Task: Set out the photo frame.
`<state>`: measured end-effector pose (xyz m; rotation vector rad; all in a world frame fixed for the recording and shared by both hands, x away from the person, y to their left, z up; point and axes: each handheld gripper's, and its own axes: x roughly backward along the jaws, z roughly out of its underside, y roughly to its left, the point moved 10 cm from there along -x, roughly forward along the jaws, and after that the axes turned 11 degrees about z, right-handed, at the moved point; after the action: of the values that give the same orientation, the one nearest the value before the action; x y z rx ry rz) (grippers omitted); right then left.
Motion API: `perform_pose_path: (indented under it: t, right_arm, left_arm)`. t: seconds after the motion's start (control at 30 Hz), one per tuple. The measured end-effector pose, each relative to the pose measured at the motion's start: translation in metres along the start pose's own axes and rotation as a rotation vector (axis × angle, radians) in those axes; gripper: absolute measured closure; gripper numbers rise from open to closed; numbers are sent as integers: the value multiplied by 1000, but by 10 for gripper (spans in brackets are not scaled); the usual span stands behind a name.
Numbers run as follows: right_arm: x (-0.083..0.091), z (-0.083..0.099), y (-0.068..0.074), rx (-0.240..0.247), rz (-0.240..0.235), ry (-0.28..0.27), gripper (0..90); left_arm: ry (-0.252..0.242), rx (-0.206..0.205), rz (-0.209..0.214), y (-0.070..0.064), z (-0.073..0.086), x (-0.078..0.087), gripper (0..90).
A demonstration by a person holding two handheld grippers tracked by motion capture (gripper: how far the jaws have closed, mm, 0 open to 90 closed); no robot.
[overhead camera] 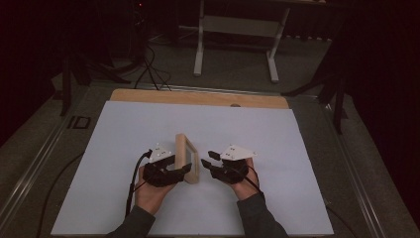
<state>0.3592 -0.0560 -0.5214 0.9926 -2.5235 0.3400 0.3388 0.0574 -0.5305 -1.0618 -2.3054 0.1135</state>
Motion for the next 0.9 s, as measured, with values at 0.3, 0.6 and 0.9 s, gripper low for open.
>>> perform_pose_path:
  t: [0.3, 0.6, 0.9]
  right_arm:
    - [0, 0, -1, -4, 4, -2, 586]
    - [1, -1, -3, -8, 7, -5, 585]
    - [3, -2, -5, -14, 12, -9, 584]
  left_arm:
    - [5, 10, 10, 1, 0, 2, 460]
    - [9, 2, 13, 0, -1, 2, 519]
    - [3, -6, 4, 0, -1, 3, 571]
